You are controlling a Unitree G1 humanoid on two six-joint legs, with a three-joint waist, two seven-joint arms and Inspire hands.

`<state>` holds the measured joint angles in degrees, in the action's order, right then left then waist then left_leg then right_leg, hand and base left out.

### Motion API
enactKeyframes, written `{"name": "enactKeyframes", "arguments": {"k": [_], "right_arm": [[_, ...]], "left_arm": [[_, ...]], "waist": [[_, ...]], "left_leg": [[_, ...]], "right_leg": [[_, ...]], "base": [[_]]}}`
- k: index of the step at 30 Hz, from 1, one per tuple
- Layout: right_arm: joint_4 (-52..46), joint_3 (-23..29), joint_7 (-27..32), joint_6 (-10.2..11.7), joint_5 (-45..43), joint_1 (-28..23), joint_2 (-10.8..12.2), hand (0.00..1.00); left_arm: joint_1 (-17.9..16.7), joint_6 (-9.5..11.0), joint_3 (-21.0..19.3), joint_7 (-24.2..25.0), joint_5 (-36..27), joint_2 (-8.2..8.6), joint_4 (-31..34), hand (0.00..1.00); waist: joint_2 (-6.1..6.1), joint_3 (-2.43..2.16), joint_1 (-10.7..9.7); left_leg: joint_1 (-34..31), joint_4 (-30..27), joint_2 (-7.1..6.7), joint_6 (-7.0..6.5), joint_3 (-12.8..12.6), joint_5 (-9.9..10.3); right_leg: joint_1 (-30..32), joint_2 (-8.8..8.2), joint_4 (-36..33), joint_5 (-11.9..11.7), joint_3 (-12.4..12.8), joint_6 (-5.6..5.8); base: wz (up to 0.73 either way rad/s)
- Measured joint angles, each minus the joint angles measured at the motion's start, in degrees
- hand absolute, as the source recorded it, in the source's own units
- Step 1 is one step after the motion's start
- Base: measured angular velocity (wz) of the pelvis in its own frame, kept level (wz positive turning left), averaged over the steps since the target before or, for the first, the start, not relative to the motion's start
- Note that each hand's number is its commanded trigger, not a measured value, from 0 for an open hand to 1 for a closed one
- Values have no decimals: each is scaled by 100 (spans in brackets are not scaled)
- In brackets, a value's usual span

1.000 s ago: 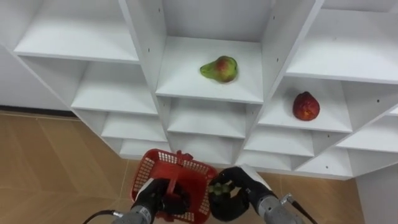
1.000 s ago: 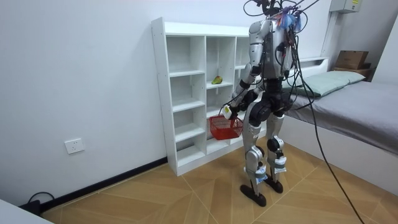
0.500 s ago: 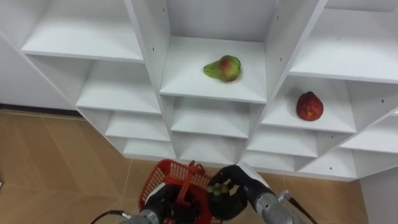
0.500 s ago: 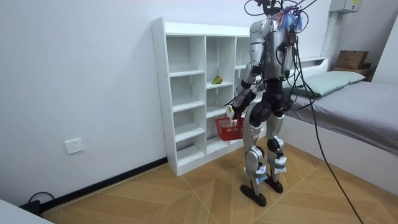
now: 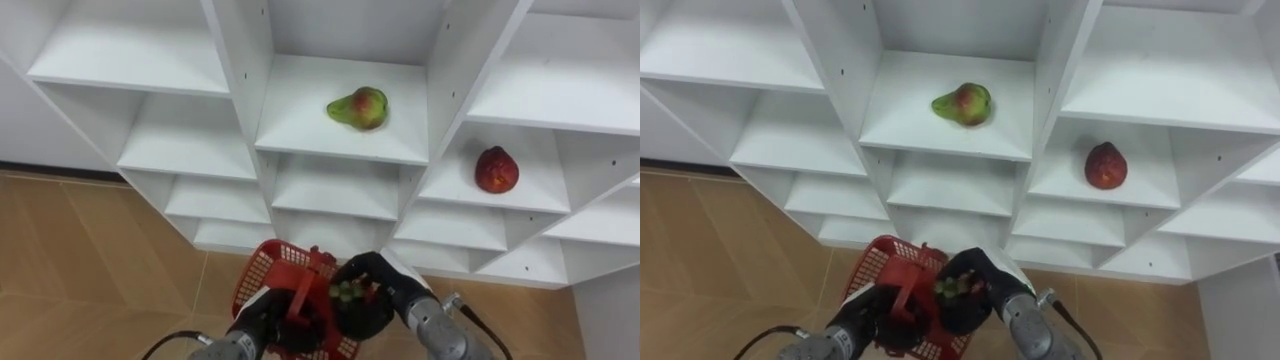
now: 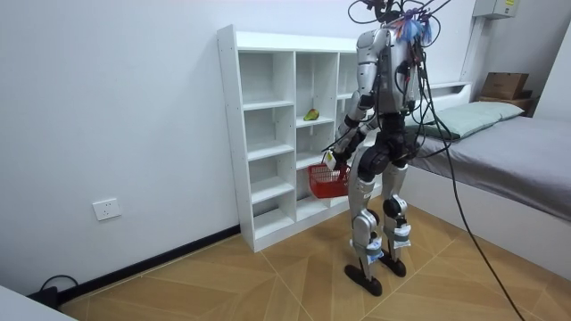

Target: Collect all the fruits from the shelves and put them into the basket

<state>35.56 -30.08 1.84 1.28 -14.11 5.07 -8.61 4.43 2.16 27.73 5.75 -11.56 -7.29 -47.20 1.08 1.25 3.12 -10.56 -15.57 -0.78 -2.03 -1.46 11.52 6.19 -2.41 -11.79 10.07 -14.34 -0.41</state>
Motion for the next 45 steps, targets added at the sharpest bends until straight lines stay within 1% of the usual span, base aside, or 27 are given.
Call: {"name": "enactKeyframes", "arguments": {"k": [5, 11, 17, 22, 26, 29, 31, 32, 35, 37, 40, 42, 44, 45], "right_arm": [[324, -14, -21, 29, -12, 83, 21, 0], [349, -13, -75, 34, -97, 88, 17, 0], [571, -18, -76, 51, -109, 89, 8, 0], [599, -37, -70, 53, -91, 90, -18, 0], [645, -110, -40, 53, 21, 94, -39, 0], [644, -133, 2, 54, 83, 95, -59, 0], [643, -119, 14, 61, 71, 99, -60, 0], [631, -120, 35, 67, 52, 99, -61, 0], [626, -132, 79, 69, 54, 96, -67, 0], [613, -135, 112, 69, 54, 85, -70, 0], [382, -126, 149, 66, 5, 49, -96, 0], [-65, -116, 179, 54, -24, -49, -156, 0], [-439, -132, 187, 58, -131, -115, -247, 0], [-585, -131, 208, 62, -224, -128, -276, 0]], "left_arm": [[-8, -1, 76, 64, 3, -11, -68, 100], [-15, -12, 72, 116, 3, -32, -79, 100], [-17, -13, 175, 125, 4, -84, -72, 100], [-14, -12, 176, 125, -2, -91, -72, 100], [-12, -12, 171, 123, -5, -78, -74, 100], [-6, -12, 166, 116, -9, -57, -74, 100], [-7, -12, 129, 112, -7, -42, -74, 100], [-13, -12, 32, 104, -8, -21, -76, 100], [-13, -12, -95, 3, -11, -28, -76, 100], [-14, -11, -186, -65, -13, -26, -77, 100], [-12, 35, -412, -213, -20, -2, -81, 100], [-48, 34, -516, -405, -21, 34, -61, 100], [-51, 34, -517, -505, -20, 42, -60, 100], [-46, 35, -562, -543, -19, 71, -60, 100]], "waist": [[0, 0, 1], [-1, -1, -22], [-8, -5, -43], [-26, -16, -55], [-41, -26, -15], [-77, -49, 28], [-89, -61, 40], [-85, -64, 50], [-73, -63, 53], [-45, -61, 65], [63, -54, 62], [146, -61, 61], [170, -57, 89], [184, -55, 122]], "left_leg": [[1, 1, -1, 0, -1, 0], [-6, -3, 0, 0, -1, 0], [-5, -4, 2, 0, 0, 0], [1, -3, 2, 0, -6, 0], [19, 8, 8, 0, -27, 0], [20, 9, 12, 0, -26, 0], [27, 9, 11, 0, -14, -1], [37, 9, 9, 0, -7, -3], [131, 47, 8, 4, 9, -13], [231, 116, 8, 4, 10, -36], [238, 127, 3, 7, -6, -54], [238, 124, 5, 7, -11, -61], [296, 120, 7, 6, -13, -61], [344, 121, 6, 6, -14, -60]], "right_leg": [[-3, -2, 0, 0, 1, 0], [1, -2, 0, 0, 3, 0], [0, -3, 0, 0, 0, 0], [0, -2, 0, 0, 3, 0], [-2, -3, -1, 0, 15, 0], [-3, -5, 0, 0, 12, 0], [-10, -5, 0, 0, 23, 0], [-15, -3, 0, 0, 35, 0], [-83, -2, 4, 0, 63, 0], [-160, -11, 11, 0, 59, 0], [-171, -14, 11, 0, 11, 0], [-176, -15, 9, 0, 4, 0], [-236, -17, 13, 0, 6, 0], [-286, -19, 15, -1, 7, 1]], "base": [[0], [0], [0], [0], [0], [0], [0], [0], [-4], [0], [1], [2], [0], [0]]}}
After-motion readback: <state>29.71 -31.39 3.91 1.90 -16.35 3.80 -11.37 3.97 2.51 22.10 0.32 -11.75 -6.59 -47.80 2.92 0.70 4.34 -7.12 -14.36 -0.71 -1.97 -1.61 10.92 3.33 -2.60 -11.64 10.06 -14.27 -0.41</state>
